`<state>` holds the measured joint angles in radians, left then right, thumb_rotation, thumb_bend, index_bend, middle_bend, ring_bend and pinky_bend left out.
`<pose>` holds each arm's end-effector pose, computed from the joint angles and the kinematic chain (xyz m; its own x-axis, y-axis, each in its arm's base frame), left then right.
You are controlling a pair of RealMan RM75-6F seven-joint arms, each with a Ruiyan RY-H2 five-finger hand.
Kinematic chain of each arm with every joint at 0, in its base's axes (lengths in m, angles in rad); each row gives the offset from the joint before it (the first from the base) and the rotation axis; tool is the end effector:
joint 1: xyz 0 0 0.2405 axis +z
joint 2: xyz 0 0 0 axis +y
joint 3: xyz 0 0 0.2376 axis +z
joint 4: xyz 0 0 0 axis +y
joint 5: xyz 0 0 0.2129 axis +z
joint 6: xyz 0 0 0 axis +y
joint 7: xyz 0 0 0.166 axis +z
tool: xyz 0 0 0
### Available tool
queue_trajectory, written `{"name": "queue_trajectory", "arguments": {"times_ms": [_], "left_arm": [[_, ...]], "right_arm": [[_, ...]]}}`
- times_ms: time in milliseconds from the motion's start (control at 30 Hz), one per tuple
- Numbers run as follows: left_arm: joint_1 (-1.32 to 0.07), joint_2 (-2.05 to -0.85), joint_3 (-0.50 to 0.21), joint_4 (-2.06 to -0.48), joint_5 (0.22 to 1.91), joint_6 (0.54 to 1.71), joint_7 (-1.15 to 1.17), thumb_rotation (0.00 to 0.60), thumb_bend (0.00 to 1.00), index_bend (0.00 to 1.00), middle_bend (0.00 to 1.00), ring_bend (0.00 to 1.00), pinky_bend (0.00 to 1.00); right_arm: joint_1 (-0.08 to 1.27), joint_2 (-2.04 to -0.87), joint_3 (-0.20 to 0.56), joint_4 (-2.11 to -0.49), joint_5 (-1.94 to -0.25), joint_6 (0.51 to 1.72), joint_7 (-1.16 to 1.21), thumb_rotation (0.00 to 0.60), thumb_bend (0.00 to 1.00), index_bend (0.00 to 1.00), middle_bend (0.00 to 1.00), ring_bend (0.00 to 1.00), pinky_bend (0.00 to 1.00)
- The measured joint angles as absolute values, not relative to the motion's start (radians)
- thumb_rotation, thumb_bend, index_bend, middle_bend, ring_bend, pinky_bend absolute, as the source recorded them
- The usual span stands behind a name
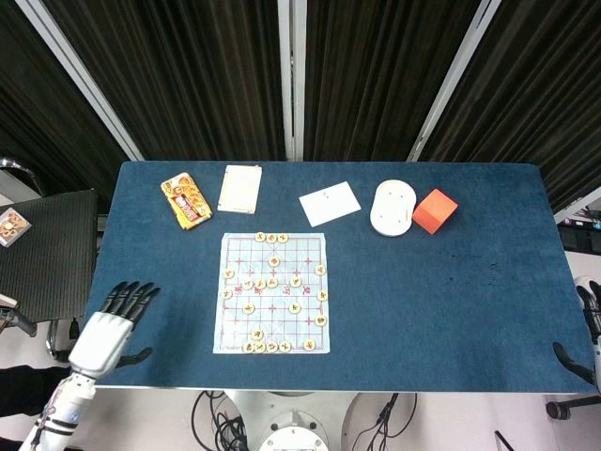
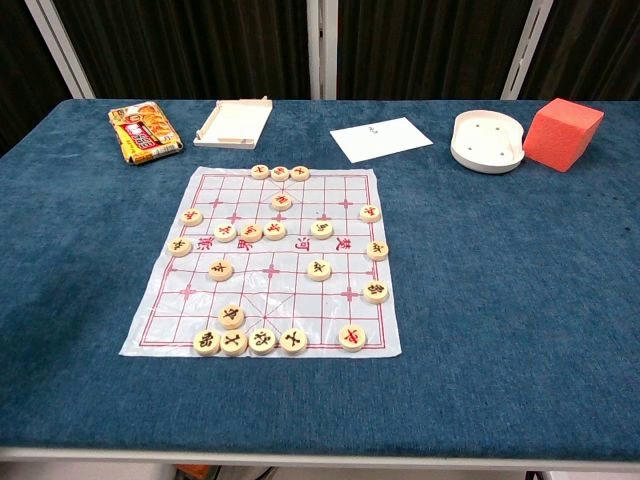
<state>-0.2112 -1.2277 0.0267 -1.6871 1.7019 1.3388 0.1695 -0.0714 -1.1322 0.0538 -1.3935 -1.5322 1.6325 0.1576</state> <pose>-0.2231 0.2048 0.0671 0.4445 0.1385 0.8850 0.8562 -0.3560 -0.3743 -0.3452 -0.1517 0.1880 0.4487 0.0887 0.8893 -0.8926 0.0934 0.4410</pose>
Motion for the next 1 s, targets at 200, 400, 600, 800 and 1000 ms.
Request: {"name": "queue_trajectory", "arguments": {"times_ms": [200, 400, 600, 800, 1000], "left_arm": [[-0.347, -1.271, -0.002, -1.648, 1.798, 1.247, 0.161, 0.600, 0.16, 0.18, 0.13, 0.00, 0.10], [-0.490, -1.304, -0.009, -1.532, 1.921, 1.169, 0.146, 0.600, 0.16, 0.24, 0.16, 0.00, 0.11], [-0.612, -1.320, 0.013, -1.460, 2.031, 1.139, 0.081, 0.600, 0.16, 0.26, 0.17, 0.00, 0.12], [-0.705, -1.354, 0.041, -1.385, 2.108, 1.130, 0.038, 0.600, 0.17, 0.28, 0.17, 0.00, 0.12], [-0.779, -1.404, 0.063, -1.310, 2.133, 1.103, 0.013, 0.600, 0.17, 0.29, 0.17, 0.00, 0.12]], "right_arm": [[-0.080, -1.125, 0.063, -1.386, -1.511, 1.638, 0.189, 0.600, 0.15, 0.00, 0.00, 0.00, 0.00], [-0.096, -1.122, 0.071, -1.368, -1.500, 1.660, 0.224, 0.600, 0.15, 0.00, 0.00, 0.00, 0.00], [-0.107, -1.130, 0.073, -1.344, -1.483, 1.657, 0.250, 0.600, 0.15, 0.00, 0.00, 0.00, 0.00], [-0.112, -1.134, 0.076, -1.340, -1.480, 1.660, 0.253, 0.600, 0.15, 0.00, 0.00, 0.00, 0.00], [-0.115, -1.137, 0.081, -1.337, -1.474, 1.660, 0.268, 0.600, 0.15, 0.00, 0.00, 0.00, 0.00]]}}
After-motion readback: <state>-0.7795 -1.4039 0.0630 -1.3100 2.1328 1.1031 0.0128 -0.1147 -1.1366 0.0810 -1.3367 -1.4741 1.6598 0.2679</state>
